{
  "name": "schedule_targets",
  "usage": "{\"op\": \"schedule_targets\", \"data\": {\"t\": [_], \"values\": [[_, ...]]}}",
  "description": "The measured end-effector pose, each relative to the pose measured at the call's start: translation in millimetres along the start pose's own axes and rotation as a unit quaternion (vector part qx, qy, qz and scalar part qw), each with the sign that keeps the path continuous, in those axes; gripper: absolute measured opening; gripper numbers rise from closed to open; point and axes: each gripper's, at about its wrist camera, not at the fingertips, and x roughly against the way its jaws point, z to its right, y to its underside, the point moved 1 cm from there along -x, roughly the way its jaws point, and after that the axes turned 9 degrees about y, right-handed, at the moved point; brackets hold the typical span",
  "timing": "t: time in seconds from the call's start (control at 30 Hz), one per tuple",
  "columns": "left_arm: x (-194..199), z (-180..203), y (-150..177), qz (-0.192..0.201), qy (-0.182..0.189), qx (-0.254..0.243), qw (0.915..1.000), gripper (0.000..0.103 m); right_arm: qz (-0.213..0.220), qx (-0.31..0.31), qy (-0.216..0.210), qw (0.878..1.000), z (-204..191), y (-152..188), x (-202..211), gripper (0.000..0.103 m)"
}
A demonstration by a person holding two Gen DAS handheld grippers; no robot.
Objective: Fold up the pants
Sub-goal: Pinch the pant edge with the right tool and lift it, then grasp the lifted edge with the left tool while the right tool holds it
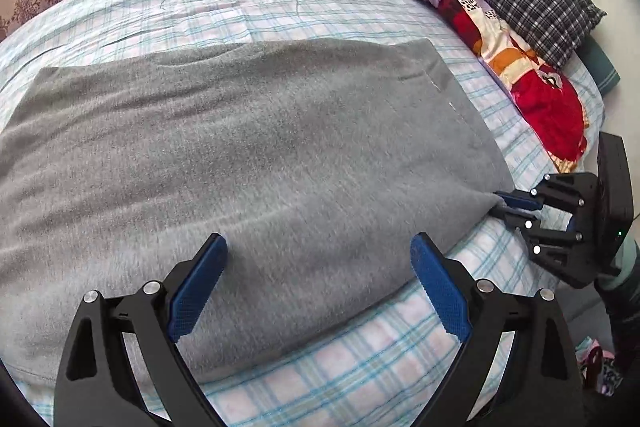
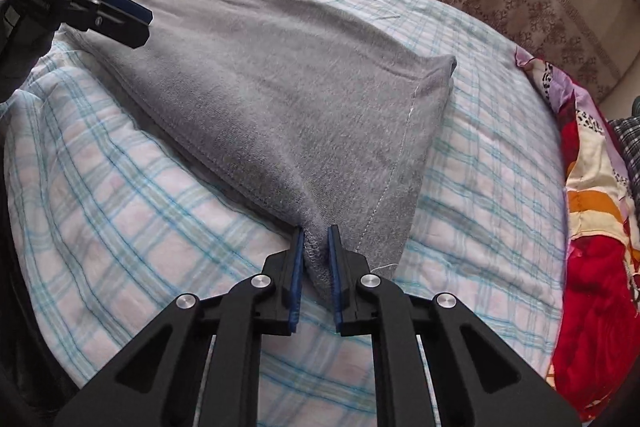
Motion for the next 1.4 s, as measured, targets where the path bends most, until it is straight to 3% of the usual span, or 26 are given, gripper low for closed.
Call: {"op": "schedule_targets", "data": {"t": [0.07,0.1,0.13,0.2,0.27,0.37,0.43,0.5,0.6,0.7,0.8,0.83,0.9,1.07,1.13,1.2,1.27,1.4], "values": [[-18,-5,0,-0.03,-0.029,-0.006,0.9991,0.094,-0.006,-0.029,-0.029,0.999,8,-2,2,0.021],[-28,-8,3,-0.048,-0.039,-0.007,0.998,0.094,-0.004,-0.046,-0.045,0.998,13,-2,5,0.034],[-34,-9,7,-0.059,-0.045,-0.014,0.9972,0.094,0.003,-0.061,-0.052,0.997,19,-1,10,0.053],[-38,-2,9,-0.058,-0.061,-0.045,0.9955,0.094,0.01,-0.099,-0.055,0.994,34,4,16,0.063],[-37,2,8,-0.057,-0.065,-0.046,0.9952,0.094,0.015,-0.161,-0.07,0.984,52,9,22,0.063],[-27,3,1,-0.032,-0.039,-0.022,0.9985,0.094,0.03,-0.267,-0.102,0.958,77,10,21,0.063],[-27,6,-4,-0.023,-0.038,-0.023,0.9987,0.095,0.013,-0.322,-0.108,0.94,84,4,6,0.063],[-39,5,-5,-0.04,-0.06,-0.036,0.9967,0.095,-0.016,-0.369,-0.091,0.925,86,2,-14,0.063],[-46,3,0,-0.045,-0.067,-0.04,0.9959,0.096,-0.056,-0.385,-0.068,0.919,75,4,-39,0.063],[-39,4,-6,-0.04,-0.042,-0.022,0.9981,0.096,-0.047,-0.392,-0.087,0.915,71,7,-42,0.065],[-31,10,-24,-0.021,-0.011,-0.002,0.9997,0.096,-0.042,-0.441,-0.139,0.886,77,18,-46,0.065],[-30,15,-31,-0.015,-0.005,-0.004,0.9999,0.096,-0.04,-0.446,-0.148,0.882,76,19,-47,0.062],[-32,26,-47,-0.009,0.009,-0.012,0.9998,0.096,-0.041,-0.444,-0.163,0.88,74,20,-49,0.053],[-48,64,-86,-0.019,0.039,-0.034,0.9985,0.096,-0.04,-0.444,-0.16,0.881,71,20,-54,0.042],[-58,79,-99,-0.03,0.056,-0.035,0.9973,0.097,-0.038,-0.453,-0.167,0.875,73,22,-56,0.029],[-67,91,-111,-0.04,0.076,-0.029,0.9959,0.097,-0.026,-0.458,-0.173,0.872,74,24,-53,0.025],[-77,102,-120,-0.049,0.088,-0.024,0.9946,0.097,-0.015,-0.45,-0.164,0.878,73,19,-46,0.024],[-95,121,-136,-0.069,0.093,-0.019,0.993,0.097,0.009,-0.407,-0.121,0.905,63,0,-26,0.024]]}}
